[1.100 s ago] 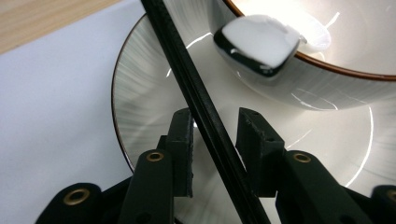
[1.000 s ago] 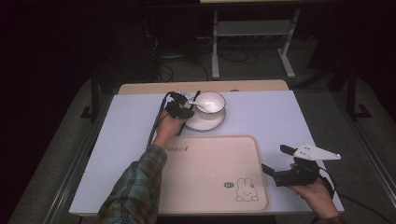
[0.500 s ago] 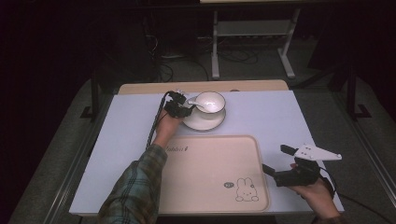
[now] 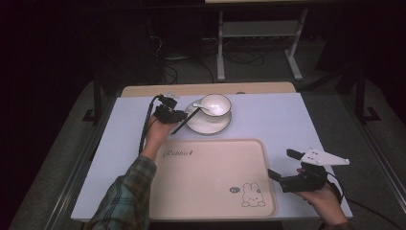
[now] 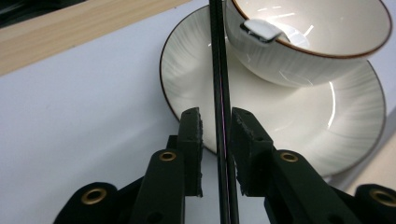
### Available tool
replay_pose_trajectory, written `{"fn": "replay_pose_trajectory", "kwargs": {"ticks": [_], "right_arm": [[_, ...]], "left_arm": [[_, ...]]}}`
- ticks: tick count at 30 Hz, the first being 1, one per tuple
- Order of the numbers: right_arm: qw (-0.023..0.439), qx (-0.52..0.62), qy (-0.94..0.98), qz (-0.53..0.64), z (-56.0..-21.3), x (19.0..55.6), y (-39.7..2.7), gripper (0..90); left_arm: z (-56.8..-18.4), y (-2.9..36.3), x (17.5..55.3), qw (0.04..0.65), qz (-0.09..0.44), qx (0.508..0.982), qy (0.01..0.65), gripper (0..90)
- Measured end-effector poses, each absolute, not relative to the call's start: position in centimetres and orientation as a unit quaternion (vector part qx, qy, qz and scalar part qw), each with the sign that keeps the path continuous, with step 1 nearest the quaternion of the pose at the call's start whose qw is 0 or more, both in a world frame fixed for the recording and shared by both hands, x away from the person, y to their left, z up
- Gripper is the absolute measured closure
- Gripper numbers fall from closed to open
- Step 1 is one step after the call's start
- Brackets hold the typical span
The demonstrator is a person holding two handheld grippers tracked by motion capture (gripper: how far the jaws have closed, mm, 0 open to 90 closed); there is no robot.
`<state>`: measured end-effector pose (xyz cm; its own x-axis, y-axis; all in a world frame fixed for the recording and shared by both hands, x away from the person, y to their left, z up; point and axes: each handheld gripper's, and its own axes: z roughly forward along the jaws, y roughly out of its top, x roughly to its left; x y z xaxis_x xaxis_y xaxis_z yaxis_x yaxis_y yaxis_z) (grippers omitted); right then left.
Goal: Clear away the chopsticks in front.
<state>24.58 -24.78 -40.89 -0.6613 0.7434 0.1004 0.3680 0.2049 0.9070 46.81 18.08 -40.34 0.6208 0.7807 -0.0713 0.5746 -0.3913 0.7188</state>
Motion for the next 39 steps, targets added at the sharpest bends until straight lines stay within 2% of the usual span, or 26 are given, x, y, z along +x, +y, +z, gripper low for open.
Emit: {"fn": "replay_pose_trajectory", "kwargs": {"ticks": [39], "right_arm": [[0.18, 0.37, 0.755, 0.51, -41.1, 24.7, -24.7, 0.0]], "left_arm": [[-43.0, 19.1, 46.8, 0.359, 0.101, 0.817, 0.439, 84.9]]}}
